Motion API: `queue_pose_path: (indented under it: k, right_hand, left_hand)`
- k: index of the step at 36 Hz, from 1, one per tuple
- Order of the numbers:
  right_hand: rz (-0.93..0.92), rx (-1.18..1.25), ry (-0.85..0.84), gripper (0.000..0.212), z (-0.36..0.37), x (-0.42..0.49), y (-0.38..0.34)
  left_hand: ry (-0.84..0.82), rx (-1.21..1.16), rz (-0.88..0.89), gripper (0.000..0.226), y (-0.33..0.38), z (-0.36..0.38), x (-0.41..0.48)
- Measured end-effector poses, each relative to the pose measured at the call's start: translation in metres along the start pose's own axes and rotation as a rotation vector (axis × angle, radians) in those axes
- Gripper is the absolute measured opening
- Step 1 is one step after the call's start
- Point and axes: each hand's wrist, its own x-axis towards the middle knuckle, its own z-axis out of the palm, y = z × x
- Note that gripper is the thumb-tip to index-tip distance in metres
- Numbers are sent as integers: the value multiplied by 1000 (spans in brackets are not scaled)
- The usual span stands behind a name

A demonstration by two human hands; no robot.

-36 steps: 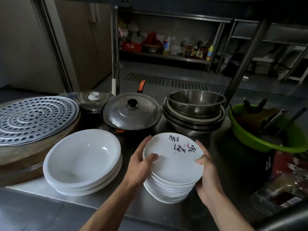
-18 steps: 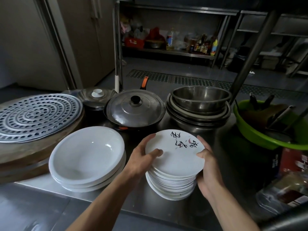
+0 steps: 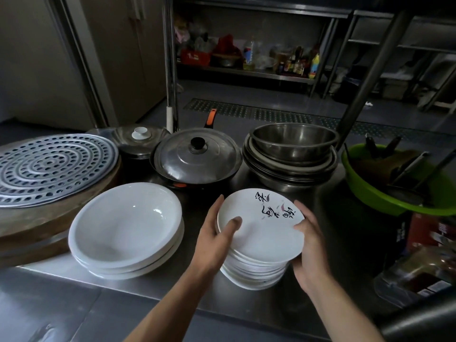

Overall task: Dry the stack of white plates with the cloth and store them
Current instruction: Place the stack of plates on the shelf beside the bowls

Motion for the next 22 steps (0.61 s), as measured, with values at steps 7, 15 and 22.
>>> queue_pose_path:
  k: [7, 15, 22]
  right_hand:
    - [-25, 39, -123, 44, -10, 20, 8]
    - [102, 88, -189, 61, -14, 18, 21]
    - [63, 104, -228, 56, -10, 12, 27]
  left_hand:
    - [34, -92, 182, 83, -28, 11, -31]
    - [15, 40, 293, 148, -90, 33, -47]
    - [156, 141, 324, 149, -94, 40, -30]
